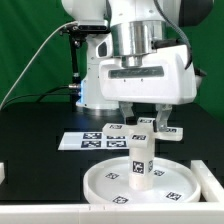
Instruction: Assemble round table
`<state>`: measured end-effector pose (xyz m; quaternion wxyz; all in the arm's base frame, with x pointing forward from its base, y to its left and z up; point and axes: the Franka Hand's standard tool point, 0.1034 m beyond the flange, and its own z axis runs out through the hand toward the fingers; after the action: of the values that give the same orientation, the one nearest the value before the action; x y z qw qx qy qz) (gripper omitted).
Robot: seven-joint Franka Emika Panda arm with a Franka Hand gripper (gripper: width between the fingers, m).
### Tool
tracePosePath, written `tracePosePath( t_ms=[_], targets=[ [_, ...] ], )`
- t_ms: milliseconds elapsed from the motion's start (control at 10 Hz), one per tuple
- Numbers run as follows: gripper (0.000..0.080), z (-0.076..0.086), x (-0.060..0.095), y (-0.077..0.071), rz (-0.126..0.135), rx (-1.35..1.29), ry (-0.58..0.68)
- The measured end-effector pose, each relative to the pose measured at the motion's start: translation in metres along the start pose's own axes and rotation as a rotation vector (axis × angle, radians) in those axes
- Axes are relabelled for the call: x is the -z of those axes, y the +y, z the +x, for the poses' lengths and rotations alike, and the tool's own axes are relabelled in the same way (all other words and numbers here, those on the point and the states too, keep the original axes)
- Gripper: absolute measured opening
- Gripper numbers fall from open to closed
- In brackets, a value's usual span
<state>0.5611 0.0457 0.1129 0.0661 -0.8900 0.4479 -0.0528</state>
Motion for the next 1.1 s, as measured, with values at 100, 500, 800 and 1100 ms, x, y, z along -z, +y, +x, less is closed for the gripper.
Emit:
tracePosePath(
  t_ms=[100,500,800,1100],
  targets=[
    [0.0642,0.0006,0.0064,-0.0025,0.002,0.138,-0.007],
    [0.0649,0.0026,0.0097,-0.0015,-0.001,0.712,-0.018],
    [0.0649,0.0028,0.0070,-0.0001,-0.026,0.995,-0.032],
    [0.0649,0.0043,0.0045,-0.0066,-0.108,1.426,-0.050]
  ],
)
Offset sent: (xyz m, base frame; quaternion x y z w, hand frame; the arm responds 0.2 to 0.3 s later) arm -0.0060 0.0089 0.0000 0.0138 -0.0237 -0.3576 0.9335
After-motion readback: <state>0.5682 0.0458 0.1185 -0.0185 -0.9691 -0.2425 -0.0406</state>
